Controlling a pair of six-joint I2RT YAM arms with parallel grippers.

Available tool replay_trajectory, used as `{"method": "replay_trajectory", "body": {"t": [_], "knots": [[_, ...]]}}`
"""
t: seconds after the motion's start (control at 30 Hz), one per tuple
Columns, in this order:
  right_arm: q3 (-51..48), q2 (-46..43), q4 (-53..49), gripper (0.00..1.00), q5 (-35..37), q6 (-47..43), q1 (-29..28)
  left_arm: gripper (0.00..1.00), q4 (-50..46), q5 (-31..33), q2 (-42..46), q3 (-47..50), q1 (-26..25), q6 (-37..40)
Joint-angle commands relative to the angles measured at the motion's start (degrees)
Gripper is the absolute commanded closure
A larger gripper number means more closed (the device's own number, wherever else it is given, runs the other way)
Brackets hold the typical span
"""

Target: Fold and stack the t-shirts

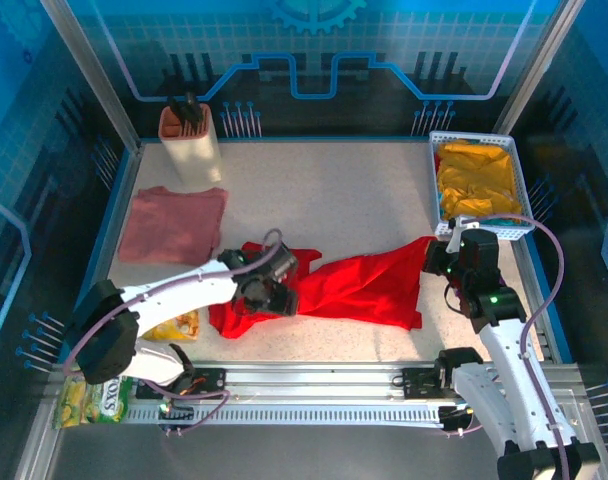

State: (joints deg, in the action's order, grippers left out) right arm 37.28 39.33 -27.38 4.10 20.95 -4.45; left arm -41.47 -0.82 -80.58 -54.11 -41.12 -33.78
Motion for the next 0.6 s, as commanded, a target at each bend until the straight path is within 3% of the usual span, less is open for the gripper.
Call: {"method": "replay_trajectory", "body": {"t": [0.0,0.27,0.4,0.57], "knots": [[-0.26,-0.91,1.12,1.0,-0.04,0.31,0.68,0.36,0.75,-5.74,1.41,-7.31,8.48,4.78],[0.56,-1.67,-0.21,1.0,-0.23,-0.95,0.89,0.44,-0.73,-8.76,-10.62,-17.5,24.6,11.06],[0.28,-2.22,-0.57,1.0,-0.32,-0.85,0.89,0.45,-0.24,-8.53,-16.28,-18.47,28.73,11.86],[-0.63,-2.6,-0.4,1.0,-0.68,-0.41,0.87,0.48,2.29,-9.08,-22.42,-18.69,30.31,10.16]]}}
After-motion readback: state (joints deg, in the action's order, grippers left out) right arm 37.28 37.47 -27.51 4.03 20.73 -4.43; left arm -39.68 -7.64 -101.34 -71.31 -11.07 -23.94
